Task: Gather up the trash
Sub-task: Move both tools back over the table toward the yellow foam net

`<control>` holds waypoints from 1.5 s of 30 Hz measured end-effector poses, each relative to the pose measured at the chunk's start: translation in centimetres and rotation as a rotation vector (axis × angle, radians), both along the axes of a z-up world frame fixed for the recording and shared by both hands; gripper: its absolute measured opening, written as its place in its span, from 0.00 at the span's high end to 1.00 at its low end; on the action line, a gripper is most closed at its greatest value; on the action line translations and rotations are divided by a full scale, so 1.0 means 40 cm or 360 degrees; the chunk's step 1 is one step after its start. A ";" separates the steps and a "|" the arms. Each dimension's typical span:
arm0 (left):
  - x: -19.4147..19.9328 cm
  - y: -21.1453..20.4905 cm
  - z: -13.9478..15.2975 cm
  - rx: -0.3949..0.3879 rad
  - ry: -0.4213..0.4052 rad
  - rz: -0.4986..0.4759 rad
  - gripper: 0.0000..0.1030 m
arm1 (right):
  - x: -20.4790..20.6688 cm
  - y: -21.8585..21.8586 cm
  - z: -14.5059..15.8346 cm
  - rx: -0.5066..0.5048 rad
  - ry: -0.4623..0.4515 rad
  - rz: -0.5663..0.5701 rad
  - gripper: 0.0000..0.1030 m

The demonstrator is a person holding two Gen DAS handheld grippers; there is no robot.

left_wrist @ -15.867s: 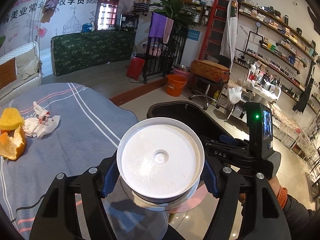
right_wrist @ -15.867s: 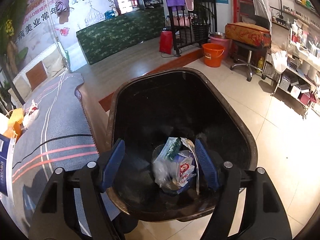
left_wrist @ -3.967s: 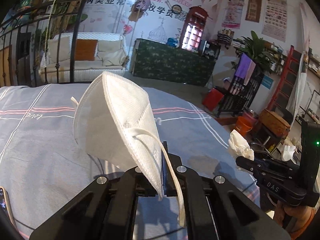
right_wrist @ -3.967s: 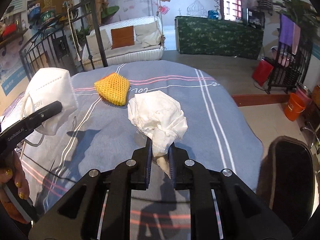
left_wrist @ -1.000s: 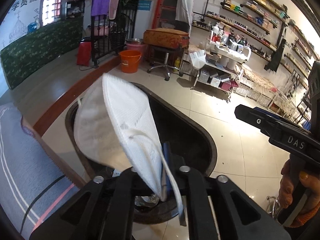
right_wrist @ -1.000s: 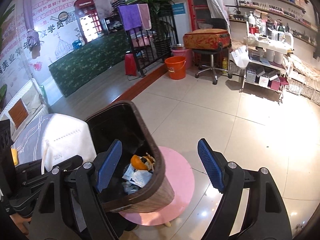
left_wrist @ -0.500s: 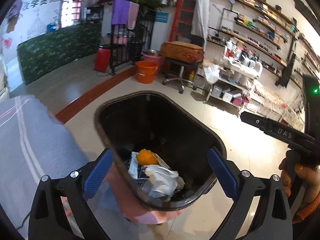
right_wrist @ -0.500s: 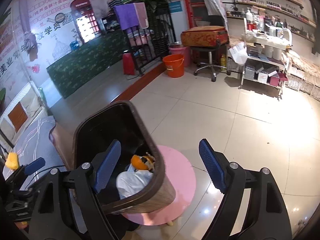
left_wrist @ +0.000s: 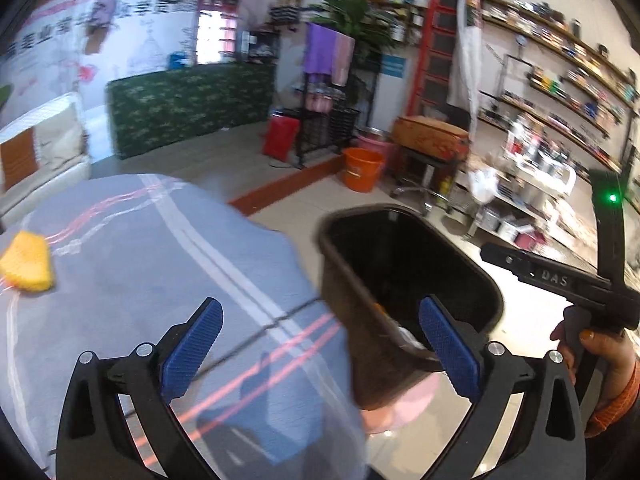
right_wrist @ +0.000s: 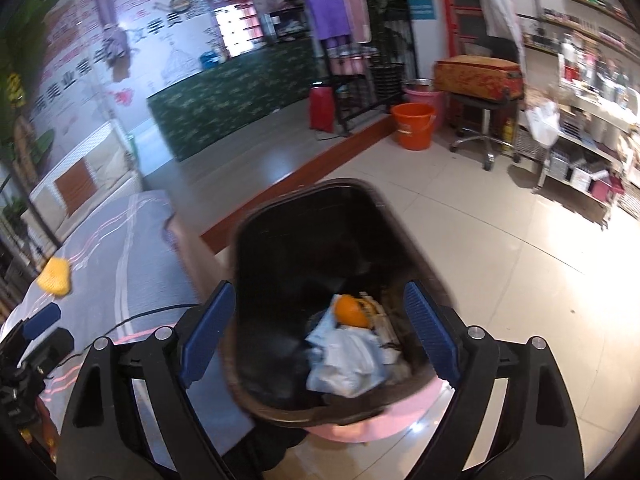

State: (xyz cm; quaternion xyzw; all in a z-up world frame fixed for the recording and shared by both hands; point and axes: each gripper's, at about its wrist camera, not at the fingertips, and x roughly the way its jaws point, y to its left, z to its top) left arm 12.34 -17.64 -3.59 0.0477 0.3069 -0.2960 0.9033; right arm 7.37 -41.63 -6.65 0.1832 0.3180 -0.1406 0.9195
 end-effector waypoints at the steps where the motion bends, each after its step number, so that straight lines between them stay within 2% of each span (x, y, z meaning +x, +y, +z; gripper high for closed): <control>1: -0.001 0.016 0.002 0.0008 -0.0014 0.0037 0.06 | 0.012 0.023 0.003 -0.0004 0.0001 0.0039 0.17; 5: -0.005 0.091 0.015 0.0042 -0.0063 0.0185 0.06 | 0.045 0.099 0.016 -0.0009 -0.0006 0.0161 0.17; 13: 0.013 0.275 0.021 0.0043 -0.0060 0.0463 0.06 | 0.104 0.264 0.044 -0.0031 -0.0031 0.0448 0.17; 20: 0.018 0.415 0.025 0.0083 -0.0069 0.0688 0.06 | 0.172 0.438 0.068 -0.0068 -0.0043 0.0780 0.16; 25: 0.018 0.502 0.016 0.0097 -0.0044 0.0815 0.06 | 0.220 0.560 0.068 -0.0062 -0.0018 0.0998 0.16; 30: 0.025 0.565 0.016 0.0058 -0.0015 0.0899 0.06 | 0.257 0.678 0.066 -0.0060 0.0012 0.1185 0.16; 35: 0.057 0.611 0.014 0.0100 -0.0004 0.0951 0.06 | 0.298 0.751 0.077 -0.0078 0.0022 0.1292 0.16; 41: 0.122 0.683 0.022 0.0053 0.0037 0.1094 0.06 | 0.403 0.848 0.082 -0.0076 0.0059 0.1393 0.16; 45: 0.155 0.734 0.022 -0.0020 0.0072 0.1171 0.06 | 0.482 0.926 0.065 -0.0097 0.0105 0.1468 0.16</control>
